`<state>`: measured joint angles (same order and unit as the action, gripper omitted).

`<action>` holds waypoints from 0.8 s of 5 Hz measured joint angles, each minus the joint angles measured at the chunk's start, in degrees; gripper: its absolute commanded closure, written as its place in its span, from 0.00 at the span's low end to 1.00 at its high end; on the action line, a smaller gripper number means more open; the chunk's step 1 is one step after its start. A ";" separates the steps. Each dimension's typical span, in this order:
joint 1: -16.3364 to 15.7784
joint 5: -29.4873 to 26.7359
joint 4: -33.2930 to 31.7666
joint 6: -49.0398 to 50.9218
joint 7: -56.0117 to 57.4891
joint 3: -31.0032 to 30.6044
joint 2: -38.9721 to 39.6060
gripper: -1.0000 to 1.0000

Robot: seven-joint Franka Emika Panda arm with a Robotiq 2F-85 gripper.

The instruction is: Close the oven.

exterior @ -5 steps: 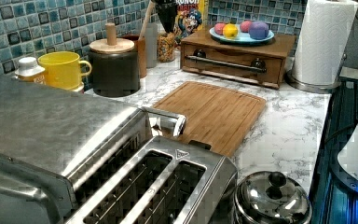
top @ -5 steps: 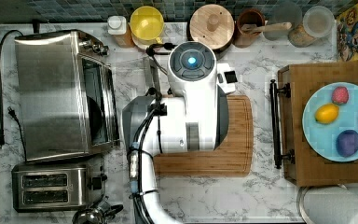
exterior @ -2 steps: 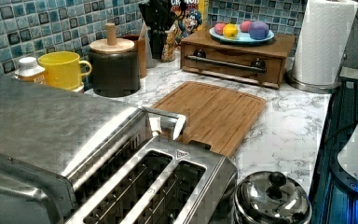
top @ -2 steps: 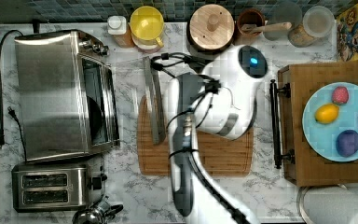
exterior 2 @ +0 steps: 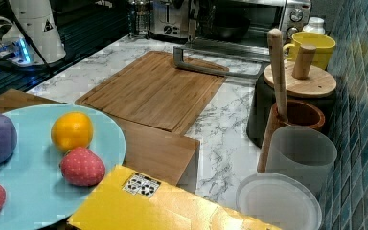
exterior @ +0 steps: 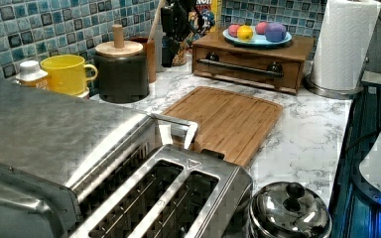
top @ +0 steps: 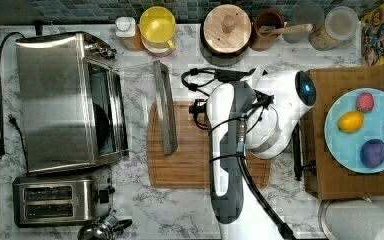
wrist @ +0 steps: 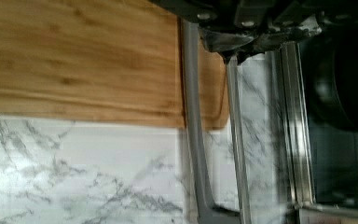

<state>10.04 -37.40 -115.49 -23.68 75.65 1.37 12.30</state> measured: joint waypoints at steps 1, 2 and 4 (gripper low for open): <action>0.41 -1.73 -0.56 -2.22 0.45 -0.86 0.99 1.00; 0.27 -1.93 -0.22 -4.28 3.25 -2.27 3.64 1.00; 0.36 -6.99 3.08 -5.30 8.78 -4.55 13.09 1.00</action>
<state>10.40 -44.40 -112.41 -28.98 84.43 -3.18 25.39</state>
